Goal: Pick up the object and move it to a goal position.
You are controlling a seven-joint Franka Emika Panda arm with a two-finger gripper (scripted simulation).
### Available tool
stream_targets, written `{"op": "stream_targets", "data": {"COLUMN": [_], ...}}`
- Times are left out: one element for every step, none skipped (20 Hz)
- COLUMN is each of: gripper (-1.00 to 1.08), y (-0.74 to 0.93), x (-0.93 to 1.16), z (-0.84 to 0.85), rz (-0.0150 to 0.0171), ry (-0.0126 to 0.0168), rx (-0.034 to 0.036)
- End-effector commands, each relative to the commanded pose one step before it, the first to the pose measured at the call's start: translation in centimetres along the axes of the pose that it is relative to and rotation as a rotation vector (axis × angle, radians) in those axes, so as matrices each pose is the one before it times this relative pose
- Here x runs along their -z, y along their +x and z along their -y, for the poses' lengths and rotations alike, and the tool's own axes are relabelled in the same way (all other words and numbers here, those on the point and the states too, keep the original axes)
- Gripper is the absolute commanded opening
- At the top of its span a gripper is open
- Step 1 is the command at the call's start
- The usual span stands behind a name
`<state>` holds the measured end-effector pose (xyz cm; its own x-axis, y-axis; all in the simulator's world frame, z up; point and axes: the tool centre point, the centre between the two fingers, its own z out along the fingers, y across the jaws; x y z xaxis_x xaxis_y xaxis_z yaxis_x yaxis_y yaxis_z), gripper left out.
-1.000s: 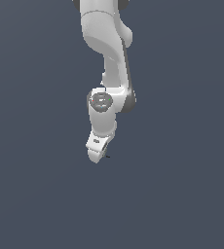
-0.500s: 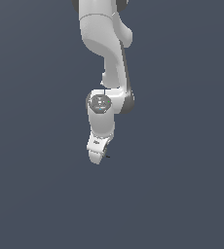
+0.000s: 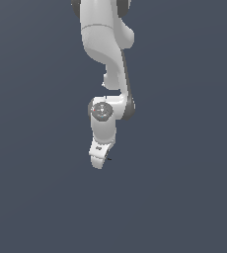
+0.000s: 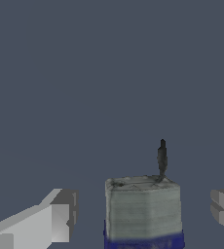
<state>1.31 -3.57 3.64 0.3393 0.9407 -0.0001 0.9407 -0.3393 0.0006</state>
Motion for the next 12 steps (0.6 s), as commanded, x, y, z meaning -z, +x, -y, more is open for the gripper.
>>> {"op": "stream_targets", "data": {"gripper": [1.0, 1.0, 1.0, 1.0, 1.0, 1.0, 1.0, -1.0, -1.0, -1.0, -1.0, -1.0], "y": [0.005, -0.02, -0.01, -0.001, 0.006, 0.01, 0.005, 0.0, 0.0, 0.0, 0.0, 0.0], "x": [-1.296, -0.37, -0.29, -0.212, -0.136, -0.069, -0.019, 0.0, 0.0, 0.0, 0.0, 0.0], "z": [0.076, -0.008, -0.016, -0.025, -0.031, -0.03, -0.013, 0.0, 0.0, 0.0, 0.0, 0.0], "rz": [0.00018, 0.0, 0.0, 0.0, 0.0, 0.0, 0.0, 0.0, 0.0, 0.0, 0.0, 0.0], "ry": [0.00066, 0.0, 0.0, 0.0, 0.0, 0.0, 0.0, 0.0, 0.0, 0.0, 0.0, 0.0], "rx": [0.0017, 0.0, 0.0, 0.0, 0.0, 0.0, 0.0, 0.0, 0.0, 0.0, 0.0, 0.0]}}
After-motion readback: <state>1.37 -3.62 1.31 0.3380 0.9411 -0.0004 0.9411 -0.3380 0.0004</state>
